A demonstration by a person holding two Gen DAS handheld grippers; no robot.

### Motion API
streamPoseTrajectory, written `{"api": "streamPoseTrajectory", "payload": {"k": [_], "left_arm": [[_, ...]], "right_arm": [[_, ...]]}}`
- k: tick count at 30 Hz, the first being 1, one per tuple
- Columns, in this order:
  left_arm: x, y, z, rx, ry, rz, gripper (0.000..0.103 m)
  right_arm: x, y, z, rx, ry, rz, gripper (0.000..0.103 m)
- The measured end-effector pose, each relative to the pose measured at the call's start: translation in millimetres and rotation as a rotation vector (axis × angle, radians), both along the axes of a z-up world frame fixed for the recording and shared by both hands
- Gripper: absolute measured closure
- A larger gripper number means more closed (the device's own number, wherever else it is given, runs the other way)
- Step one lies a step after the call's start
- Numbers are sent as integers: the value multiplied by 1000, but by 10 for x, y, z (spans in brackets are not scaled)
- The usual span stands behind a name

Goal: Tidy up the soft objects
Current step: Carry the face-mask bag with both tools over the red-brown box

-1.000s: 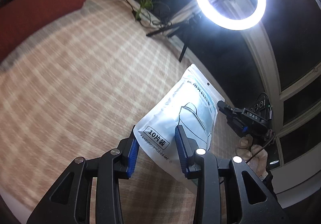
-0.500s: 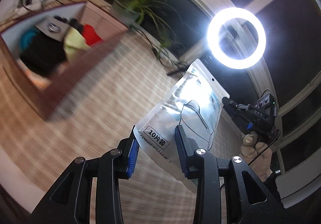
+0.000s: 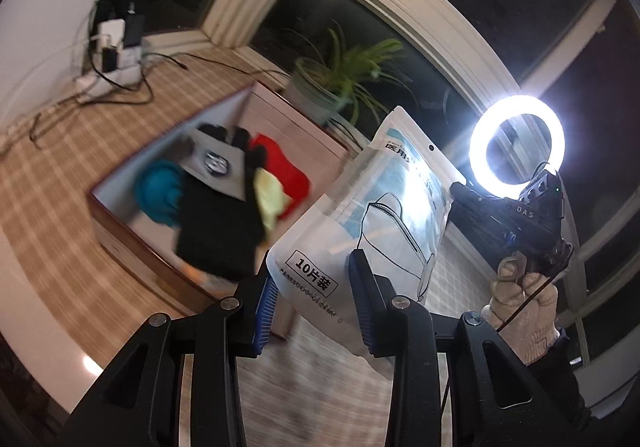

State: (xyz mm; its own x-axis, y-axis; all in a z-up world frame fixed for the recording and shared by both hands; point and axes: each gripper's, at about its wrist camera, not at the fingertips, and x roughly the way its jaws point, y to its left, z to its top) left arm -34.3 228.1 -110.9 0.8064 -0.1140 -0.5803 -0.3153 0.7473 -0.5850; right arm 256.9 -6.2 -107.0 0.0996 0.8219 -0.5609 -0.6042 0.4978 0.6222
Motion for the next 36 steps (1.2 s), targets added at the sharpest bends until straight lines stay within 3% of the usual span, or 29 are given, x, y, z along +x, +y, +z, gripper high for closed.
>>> {"api": "streamPoseTrajectory", "payload": {"k": [9,17,36], "left_arm": [[115,501,-100,3,17,37,70],[216,695,-246,3,40,50,70],[234,855,-436,-14,89,82,71]], "right_arm": [[182,625,-111,-63,-3,3,97],[352,1029,-261,-137,-11,7,97],[472,1498,-481,-239,-6,5,92]]}}
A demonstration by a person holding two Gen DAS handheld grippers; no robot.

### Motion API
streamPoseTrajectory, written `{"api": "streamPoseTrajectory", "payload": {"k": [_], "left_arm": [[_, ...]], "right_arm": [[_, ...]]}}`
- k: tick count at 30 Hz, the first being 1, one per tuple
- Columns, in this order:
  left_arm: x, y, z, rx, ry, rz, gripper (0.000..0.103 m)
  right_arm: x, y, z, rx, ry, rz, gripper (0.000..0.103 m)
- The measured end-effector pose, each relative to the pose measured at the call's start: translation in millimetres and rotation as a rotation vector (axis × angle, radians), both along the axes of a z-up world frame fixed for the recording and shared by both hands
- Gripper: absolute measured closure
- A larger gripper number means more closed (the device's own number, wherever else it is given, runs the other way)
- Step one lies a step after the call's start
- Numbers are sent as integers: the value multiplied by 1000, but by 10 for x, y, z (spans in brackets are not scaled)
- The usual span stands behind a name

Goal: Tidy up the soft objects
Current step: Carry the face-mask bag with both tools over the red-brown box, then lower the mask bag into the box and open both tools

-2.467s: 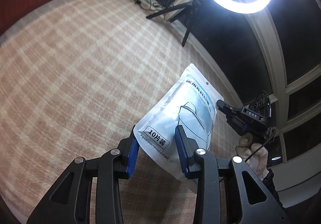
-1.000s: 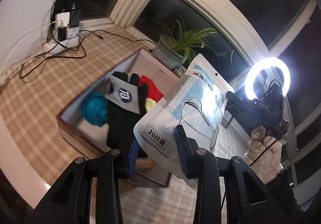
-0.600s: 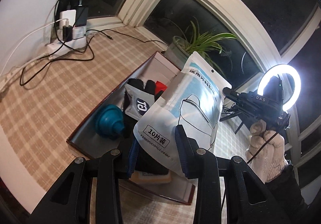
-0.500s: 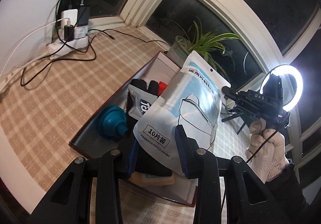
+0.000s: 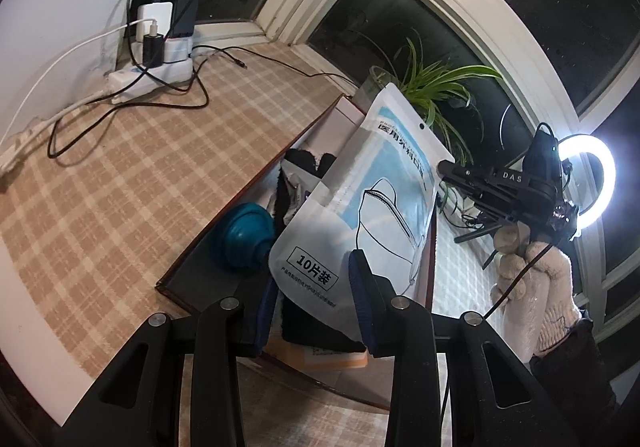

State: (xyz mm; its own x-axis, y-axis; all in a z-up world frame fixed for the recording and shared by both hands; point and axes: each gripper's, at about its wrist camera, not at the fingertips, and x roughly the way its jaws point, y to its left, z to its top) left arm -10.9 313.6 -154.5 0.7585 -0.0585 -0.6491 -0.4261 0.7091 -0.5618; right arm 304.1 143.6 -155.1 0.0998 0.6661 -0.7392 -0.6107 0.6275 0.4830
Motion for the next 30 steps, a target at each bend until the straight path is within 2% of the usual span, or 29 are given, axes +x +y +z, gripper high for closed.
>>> {"api": "streamPoseTrajectory", "payload": {"k": [3,5,15,19,23,25,28,30], "left_arm": [[4,-3,-6,6,6,-1,67],[7,-2,-9,15,18,5,65],[-32,-59,148,82,3,6,63],[-31,-115,194,99,3,6,52],[-54,-207,262,131,4,8,50],[-67,-283,306,157,6,3,43],[-84,-395,365,194,9,3,42],[-102,-499,414,222,12,-2,42]], "right_arm": [[19,16,-6,-24,-1,-27,86],[27,4,6,-24,-3,-39,73],[-31,-102,183,-13,-63,-36,69],[-94,-239,228,-8,-78,-35,60],[-155,-397,251,-10,-83,-34,60],[-213,-497,278,-21,-102,-28,60],[-303,-642,325,-29,-126,-18,58],[-373,-726,352,-30,-141,-12,50]]}}
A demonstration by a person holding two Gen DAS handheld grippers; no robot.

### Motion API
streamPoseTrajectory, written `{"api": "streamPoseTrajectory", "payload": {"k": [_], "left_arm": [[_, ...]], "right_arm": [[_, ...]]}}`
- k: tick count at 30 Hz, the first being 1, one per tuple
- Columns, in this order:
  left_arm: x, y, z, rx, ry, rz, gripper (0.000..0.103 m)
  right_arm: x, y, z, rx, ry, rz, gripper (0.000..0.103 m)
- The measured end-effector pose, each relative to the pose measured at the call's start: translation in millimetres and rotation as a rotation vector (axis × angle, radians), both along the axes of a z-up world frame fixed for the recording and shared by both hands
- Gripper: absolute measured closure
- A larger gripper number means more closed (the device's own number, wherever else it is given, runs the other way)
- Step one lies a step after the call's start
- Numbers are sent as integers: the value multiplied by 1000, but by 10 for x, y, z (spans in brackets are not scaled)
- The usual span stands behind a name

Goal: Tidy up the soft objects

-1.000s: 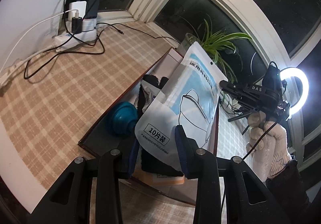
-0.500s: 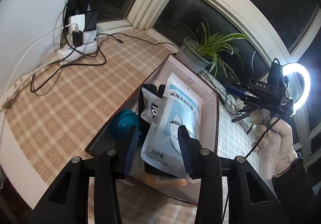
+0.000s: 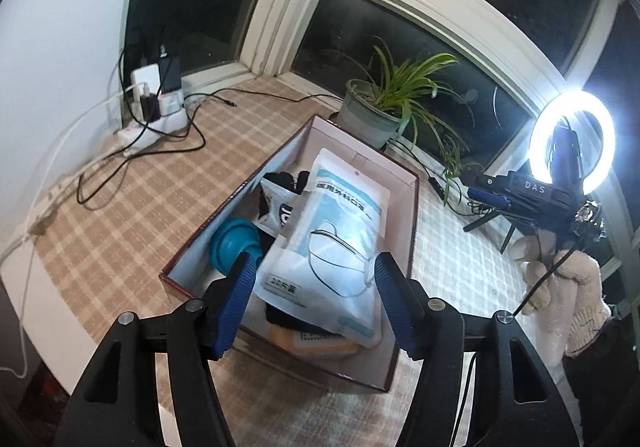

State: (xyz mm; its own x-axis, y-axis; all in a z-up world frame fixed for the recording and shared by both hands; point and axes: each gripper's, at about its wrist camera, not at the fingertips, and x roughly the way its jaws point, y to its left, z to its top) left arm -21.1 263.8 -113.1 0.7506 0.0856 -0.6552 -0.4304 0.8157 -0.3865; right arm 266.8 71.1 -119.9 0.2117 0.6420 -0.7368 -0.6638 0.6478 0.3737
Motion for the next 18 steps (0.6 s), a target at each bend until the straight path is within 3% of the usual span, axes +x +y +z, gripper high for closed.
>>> {"api": "streamPoseTrajectory", "payload": {"k": [1,11,18], "left_arm": [[-4,-32,16,10,2,-1,41],[-174,-557,278,141,21,19,28],[-344,-915,441,210,21,49,27]], "right_arm": [[-62,-69,26,1,-19,6,44],[-531,-581,200,11,-101,30,38],[-911,-976,347,8,-201,47,37]]}}
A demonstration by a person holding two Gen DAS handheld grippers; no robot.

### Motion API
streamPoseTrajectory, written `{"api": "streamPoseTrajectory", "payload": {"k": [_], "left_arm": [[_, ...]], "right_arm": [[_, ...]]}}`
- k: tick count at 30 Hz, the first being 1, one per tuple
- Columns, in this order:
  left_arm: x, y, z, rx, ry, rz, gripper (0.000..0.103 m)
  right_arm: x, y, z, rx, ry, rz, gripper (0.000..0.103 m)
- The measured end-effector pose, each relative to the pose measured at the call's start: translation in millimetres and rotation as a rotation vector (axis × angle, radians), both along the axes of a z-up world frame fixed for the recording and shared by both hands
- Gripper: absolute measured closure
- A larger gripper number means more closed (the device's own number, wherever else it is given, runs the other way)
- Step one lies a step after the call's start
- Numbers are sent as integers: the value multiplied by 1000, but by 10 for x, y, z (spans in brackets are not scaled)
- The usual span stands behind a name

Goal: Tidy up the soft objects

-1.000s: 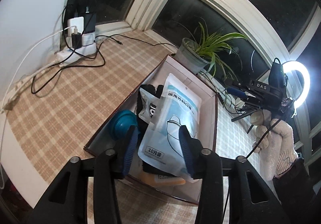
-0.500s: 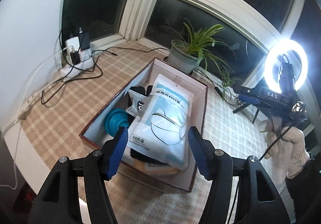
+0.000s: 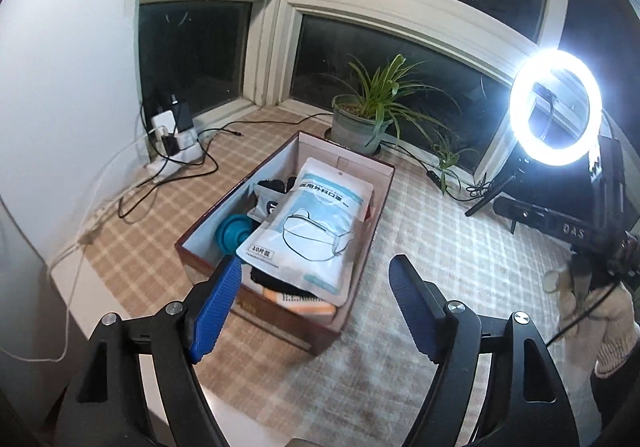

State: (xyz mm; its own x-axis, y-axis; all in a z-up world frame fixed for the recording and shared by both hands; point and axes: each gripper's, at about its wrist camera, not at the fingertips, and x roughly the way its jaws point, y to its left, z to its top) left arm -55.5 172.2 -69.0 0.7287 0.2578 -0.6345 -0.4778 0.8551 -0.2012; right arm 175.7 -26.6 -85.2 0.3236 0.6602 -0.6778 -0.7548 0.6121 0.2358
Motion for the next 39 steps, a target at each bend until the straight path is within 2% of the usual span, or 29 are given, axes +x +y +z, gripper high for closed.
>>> {"api": "streamPoseTrajectory", "payload": {"k": [5,13,16,19,24,27,39], "left_arm": [[-125,-239,86,51,2,31,24],[-312,-503,177,62,-8,80,23],[-360,-617,210,67,-10,86,23],[-389,-726,241,76,-14,87,23],[-414,-887,283,74,-24,73,23],[-413,-950,302,79,-26,73,23],[-388,-1033,276,73,-23,79,23]], "right_arm": [[-231,-282,68,23,-27,8,34],[-588,-679,248,38,-117,4,33],[-718,-790,298,42,-153,0,22],[-824,-880,325,46,-179,-7,20],[-922,-967,357,46,-193,-3,19],[-975,-990,379,40,-222,0,13],[-1036,-1004,371,16,-254,8,13]]}}
